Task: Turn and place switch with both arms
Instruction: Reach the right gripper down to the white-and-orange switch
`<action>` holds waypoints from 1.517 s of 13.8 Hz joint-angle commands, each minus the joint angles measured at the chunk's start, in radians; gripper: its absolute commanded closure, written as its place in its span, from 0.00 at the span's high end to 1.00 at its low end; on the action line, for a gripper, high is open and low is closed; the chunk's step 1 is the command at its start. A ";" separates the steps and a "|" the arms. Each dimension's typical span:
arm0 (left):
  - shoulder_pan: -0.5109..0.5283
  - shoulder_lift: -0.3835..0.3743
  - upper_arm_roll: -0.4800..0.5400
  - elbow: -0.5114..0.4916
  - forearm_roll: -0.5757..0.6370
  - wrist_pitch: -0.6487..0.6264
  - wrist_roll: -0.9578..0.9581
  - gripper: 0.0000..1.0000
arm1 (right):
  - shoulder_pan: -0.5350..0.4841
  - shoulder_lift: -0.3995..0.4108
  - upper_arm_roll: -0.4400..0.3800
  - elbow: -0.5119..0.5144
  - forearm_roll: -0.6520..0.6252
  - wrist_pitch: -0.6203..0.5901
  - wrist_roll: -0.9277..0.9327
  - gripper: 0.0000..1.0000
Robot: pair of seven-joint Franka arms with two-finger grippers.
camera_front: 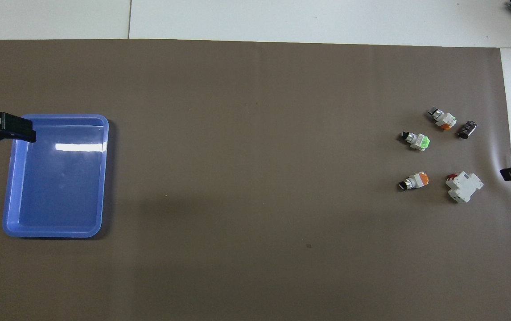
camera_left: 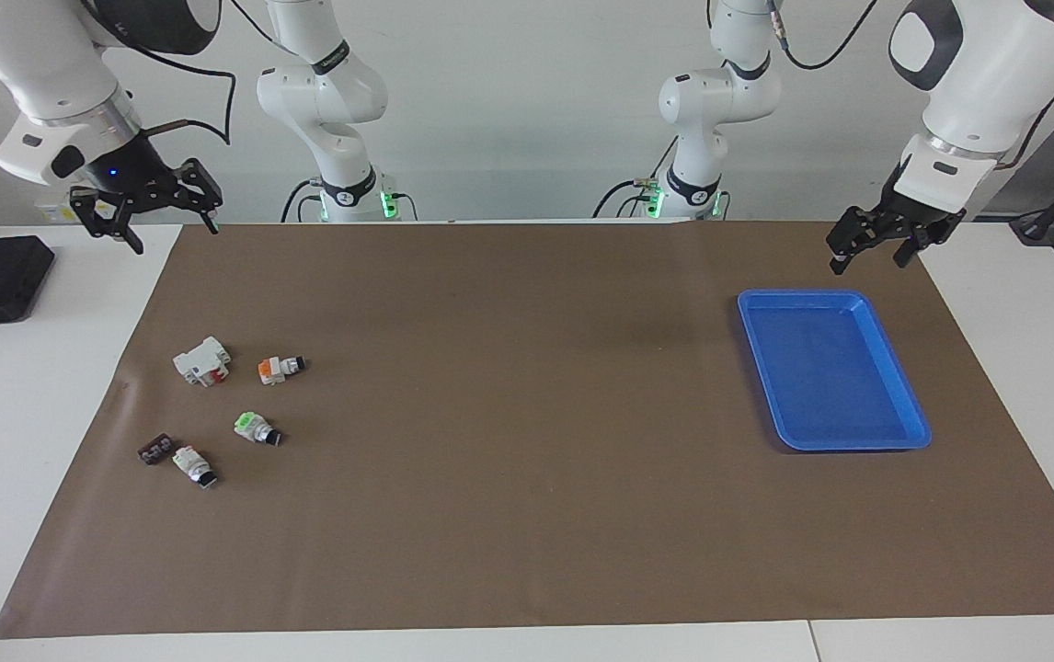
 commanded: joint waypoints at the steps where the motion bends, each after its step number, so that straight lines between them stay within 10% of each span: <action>1: -0.005 -0.021 -0.006 -0.020 -0.006 0.007 0.013 1.00 | -0.045 -0.051 0.005 -0.154 0.077 0.142 -0.216 1.00; 11: -0.005 -0.023 -0.019 0.000 -0.010 -0.005 0.048 1.00 | -0.045 0.176 0.005 -0.343 0.360 0.468 -0.934 1.00; 21: -0.005 -0.023 -0.017 0.034 -0.011 -0.040 0.047 1.00 | -0.045 0.270 0.003 -0.455 0.361 0.640 -1.347 1.00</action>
